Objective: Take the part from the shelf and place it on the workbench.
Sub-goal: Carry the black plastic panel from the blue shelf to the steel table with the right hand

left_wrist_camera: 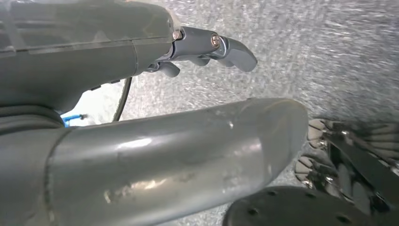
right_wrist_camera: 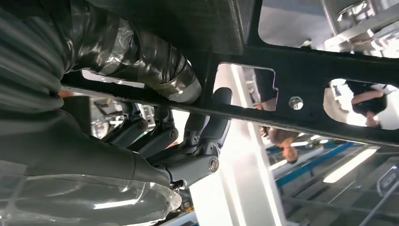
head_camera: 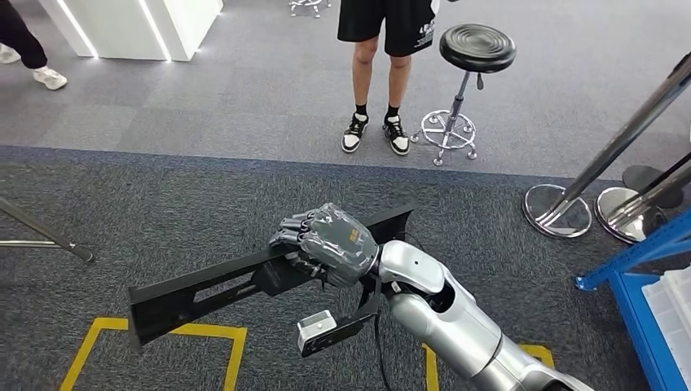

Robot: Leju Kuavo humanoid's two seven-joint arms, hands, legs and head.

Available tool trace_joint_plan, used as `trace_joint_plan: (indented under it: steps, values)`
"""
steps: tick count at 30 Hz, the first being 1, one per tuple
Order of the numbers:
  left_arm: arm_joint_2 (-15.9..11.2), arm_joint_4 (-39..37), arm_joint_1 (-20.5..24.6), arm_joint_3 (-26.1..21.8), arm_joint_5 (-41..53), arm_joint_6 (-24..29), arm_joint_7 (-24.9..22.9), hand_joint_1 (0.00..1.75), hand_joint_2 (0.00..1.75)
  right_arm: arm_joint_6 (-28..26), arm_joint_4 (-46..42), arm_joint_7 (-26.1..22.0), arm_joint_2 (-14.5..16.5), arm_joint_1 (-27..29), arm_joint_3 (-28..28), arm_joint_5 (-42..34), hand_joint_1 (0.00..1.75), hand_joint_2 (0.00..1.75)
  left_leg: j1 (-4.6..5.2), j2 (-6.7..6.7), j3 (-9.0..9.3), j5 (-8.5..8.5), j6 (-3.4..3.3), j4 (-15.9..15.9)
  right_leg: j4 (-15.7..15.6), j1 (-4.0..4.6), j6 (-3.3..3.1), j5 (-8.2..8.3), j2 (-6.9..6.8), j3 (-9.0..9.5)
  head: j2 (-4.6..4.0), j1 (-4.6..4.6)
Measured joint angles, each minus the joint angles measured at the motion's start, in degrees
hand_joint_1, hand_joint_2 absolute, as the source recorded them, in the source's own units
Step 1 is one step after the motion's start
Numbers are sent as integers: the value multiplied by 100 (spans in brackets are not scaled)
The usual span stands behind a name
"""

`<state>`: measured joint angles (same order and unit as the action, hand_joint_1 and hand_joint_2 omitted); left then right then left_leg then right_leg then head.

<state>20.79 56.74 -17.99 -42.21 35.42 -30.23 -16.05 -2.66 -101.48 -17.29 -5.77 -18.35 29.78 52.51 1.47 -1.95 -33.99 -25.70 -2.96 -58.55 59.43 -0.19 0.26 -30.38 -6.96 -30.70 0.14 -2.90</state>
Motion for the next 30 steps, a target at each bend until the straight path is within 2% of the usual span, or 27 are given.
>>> trace_joint_plan:
  steps: [3, 6, 7, 8, 9, 10, 11, 12, 13, 14, 16, 17, 18, 20, 21, 22, 23, 24, 25, 27, 28, 29, 30]
  values:
    - [2, 0, -4, -4, 21, -17, 33, 0, 0, 4, 0, 7, 2, -43, -4, -11, 175, 175, -50, 121, 122, 58, -23, 140, 247, -14, 37, -177, 367, -67, -1, -5]
    - [2, 0, 5, -6, 28, -20, 33, 0, 0, 4, 0, 7, 2, -51, -5, -19, 175, 175, -53, 144, 125, 64, -29, 141, 415, -18, 38, -264, 455, -150, -1, -4]
    - [2, 0, 24, -7, 38, -21, 33, 0, 0, 14, 5, 14, -1, -46, -6, -21, 175, 175, -55, 233, 128, 62, -33, 134, 754, -25, 49, -361, 523, -353, -1, -3]
    - [2, -1, 40, -8, 51, -22, 31, 0, 0, 24, 11, 21, -4, -43, -7, -22, 175, 175, -58, 352, 135, 53, -33, 119, 995, -37, 63, -364, 588, -531, -1, -3]
    - [2, -1, 55, -10, 68, -21, 25, 0, 0, 36, 17, 28, -7, -41, -8, -23, 175, 175, -62, 490, 147, 35, -26, 95, 1102, -53, 77, -278, 652, -650, -1, -3]
    - [2, -2, 66, -14, 80, -19, 15, 0, 0, 46, 23, 35, -10, -40, -9, -23, 175, 175, -65, 638, 163, 4, -10, 58, 990, -75, 92, -77, 730, -673, -1, -3]
    - [2, -4, 63, -19, 86, -16, 2, 0, 0, 51, 26, 36, -11, -51, -9, -25, 175, 175, -70, 723, 160, -28, 12, 21, 612, -103, 98, 142, 877, -529, -1, -3]
    - [2, -5, 69, -23, 85, -12, -11, 0, 0, 55, 27, 37, -10, -58, -9, -29, 175, 175, -71, 794, 143, -54, 38, -25, 299, -128, 99, 274, 1032, -407, -1, -3]
    - [2, -6, 75, -27, 78, -9, -20, 0, 0, 60, 28, 38, -10, -62, -9, -33, 175, 175, -80, 858, 112, -69, 67, -58, 103, -143, 93, 327, 1161, -339, -1, -3]
    - [2, -7, 78, -31, 69, -8, -26, 0, 0, 66, 29, 40, -10, -64, -9, -36, 175, 175, -90, 921, 70, -70, 99, -70, 55, -142, 77, 295, 1235, -327, -1, -2]
    - [2, -7, 69, -37, 55, -8, -27, 0, 0, 72, 30, 42, -6, -76, -8, -39, 175, 175, -112, 1047, 22, -62, 163, -66, 11, -133, 21, 299, 1121, -310, -1, -2]
    - [2, -7, 58, -39, 49, -9, -25, 0, 0, 74, 31, 43, -3, -86, -7, -39, 175, 175, -105, 975, 2, -88, 193, -103, -13, -136, -14, 299, 1047, -284, -1, 1]
    - [2, -8, 53, -42, 45, -10, -21, 0, 0, 75, 30, 43, 1, -98, -5, -39, 175, 175, -100, 814, -56, -172, 224, -238, -40, -143, -47, 297, 961, -254, -1, 4]
    - [1, -9, 62, -43, 46, -2, 0, 0, 0, 88, 31, 44, 2, -108, -3, -41, 175, 175, -107, 387, -345, -484, 283, -831, -69, -127, -95, 278, 779, -205, -1, 13]
    - [1, -12, 84, -41, 68, 20, 29, 0, 0, 108, 31, 43, 3, -109, -2, -42, 175, 175, -129, 280, -556, -650, 308, -1217, -69, -112, -107, 265, 683, -195, -1, 15]
    - [-1, -46, 125, -36, 116, 76, 91, 0, 0, 144, 32, 44, 14, -109, 2, -43, 175, 175, -147, 241, -730, -739, 323, -1517, -68, -100, -110, 252, 591, -189, -1, 16]
    - [-9, -141, 195, -34, 197, 181, 197, 0, 0, 196, 33, 48, 39, -112, 10, -42, 175, 175, -158, 229, -823, -728, 330, -1652, -67, -91, -109, 238, 501, -181, -1, 16]
    - [-29, -306, 300, -35, 292, 333, 338, 0, 0, 252, 33, 60, 80, -121, 28, -39, 175, 175, -163, 222, -806, -609, 328, -1574, -67, -85, -107, 224, 416, -167, -1, 16]
    - [-62, -533, 440, -39, 387, 503, 503, 0, 0, 304, 33, 79, 138, -140, 58, -35, 175, 175, -160, 185, -661, -395, 311, -1261, -67, -78, -102, 207, 332, -143, -1, 16]
    - [-163, -1036, 758, -49, 523, 793, 805, 0, 0, 366, 33, 132, 259, -199, 138, -26, 175, 175, -114, -71, -275, -54, 230, -464, -73, -55, -82, 169, 176, -90, -1, 15]
    - [-213, -1278, 912, -51, 566, 884, 921, 0, 0, 379, 35, 154, 307, -234, 178, -23, 175, 175, -81, -181, -143, 29, 186, -193, -78, -45, -62, 155, 113, -70, -1, 15]
    - [-264, -1499, 1037, -57, 598, 952, 1007, 0, 0, 386, 38, 171, 344, -265, 214, -22, 175, 175, -51, -245, -100, 31, 150, -78, -86, -38, -40, 146, 58, -57, -1, 15]
    - [-306, -1694, 1134, -69, 621, 995, 1066, 0, 0, 391, 43, 183, 375, -292, 247, -21, 175, 175, -33, -211, -108, 29, 125, -68, -98, -34, -13, 141, 10, -43, -1, 15]
